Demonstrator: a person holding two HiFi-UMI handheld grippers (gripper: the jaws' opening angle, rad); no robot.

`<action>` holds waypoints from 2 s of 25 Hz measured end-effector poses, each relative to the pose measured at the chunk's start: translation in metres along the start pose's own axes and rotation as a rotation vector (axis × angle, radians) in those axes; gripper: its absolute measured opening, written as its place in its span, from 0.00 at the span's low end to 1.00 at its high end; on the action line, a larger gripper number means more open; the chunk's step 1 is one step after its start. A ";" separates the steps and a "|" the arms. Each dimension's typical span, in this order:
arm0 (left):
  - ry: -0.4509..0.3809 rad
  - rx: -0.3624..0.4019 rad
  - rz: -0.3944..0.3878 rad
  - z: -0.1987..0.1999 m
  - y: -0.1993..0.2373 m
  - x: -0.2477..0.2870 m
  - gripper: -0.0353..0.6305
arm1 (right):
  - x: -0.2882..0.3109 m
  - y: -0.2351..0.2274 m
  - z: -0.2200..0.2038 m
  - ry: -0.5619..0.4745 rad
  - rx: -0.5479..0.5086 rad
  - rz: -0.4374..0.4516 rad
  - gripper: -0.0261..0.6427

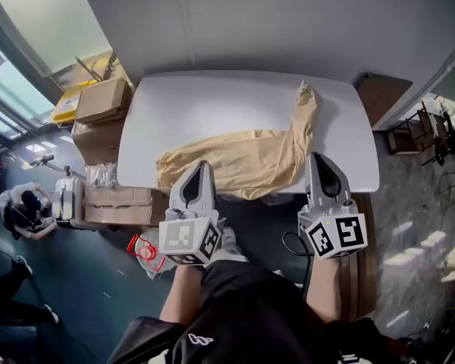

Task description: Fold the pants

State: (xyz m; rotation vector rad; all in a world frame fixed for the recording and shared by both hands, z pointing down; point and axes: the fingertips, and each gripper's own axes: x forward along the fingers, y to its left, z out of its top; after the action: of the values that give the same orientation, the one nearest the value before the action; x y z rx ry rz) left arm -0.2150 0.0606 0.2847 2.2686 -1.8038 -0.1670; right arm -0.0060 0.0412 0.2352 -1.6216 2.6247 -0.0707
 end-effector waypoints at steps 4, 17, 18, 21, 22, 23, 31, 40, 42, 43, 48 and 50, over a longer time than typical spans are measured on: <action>-0.010 -0.018 -0.008 0.012 0.028 0.046 0.06 | 0.049 -0.014 0.007 0.011 -0.037 -0.034 0.05; 0.042 -0.048 -0.086 0.004 0.001 0.146 0.06 | 0.104 -0.085 0.004 0.045 -0.066 -0.117 0.05; 0.044 -0.060 -0.079 0.006 -0.001 0.151 0.06 | 0.107 -0.088 0.007 0.043 -0.072 -0.119 0.05; 0.050 -0.074 -0.073 0.008 -0.006 0.166 0.06 | 0.114 -0.098 0.007 0.054 -0.109 -0.128 0.05; 0.056 -0.075 -0.074 0.007 -0.007 0.170 0.06 | 0.116 -0.102 0.004 0.064 -0.114 -0.129 0.05; 0.065 -0.078 -0.074 0.004 -0.009 0.174 0.06 | 0.118 -0.105 0.001 0.077 -0.116 -0.124 0.05; 0.094 -0.081 -0.098 -0.024 -0.020 0.197 0.06 | 0.142 -0.120 -0.036 0.183 -0.119 -0.051 0.29; 0.137 -0.057 -0.105 -0.041 -0.029 0.212 0.06 | 0.189 -0.138 -0.060 0.215 -0.305 0.017 0.45; 0.152 -0.051 -0.104 -0.047 -0.030 0.218 0.06 | 0.199 -0.144 -0.073 0.252 -0.305 0.030 0.45; 0.159 -0.051 -0.100 -0.050 -0.031 0.222 0.06 | 0.205 -0.150 -0.082 0.277 -0.301 0.031 0.45; 0.196 -0.022 -0.110 -0.071 -0.033 0.250 0.06 | 0.231 -0.184 -0.124 0.356 -0.271 0.000 0.44; 0.208 -0.017 -0.115 -0.079 -0.033 0.265 0.06 | 0.241 -0.195 -0.136 0.373 -0.286 -0.006 0.44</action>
State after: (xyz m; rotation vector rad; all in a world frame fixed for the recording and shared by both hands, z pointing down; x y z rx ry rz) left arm -0.1039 -0.1811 0.3683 2.2834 -1.5645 0.0329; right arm 0.0507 -0.2606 0.3790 -1.8627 3.0264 0.0041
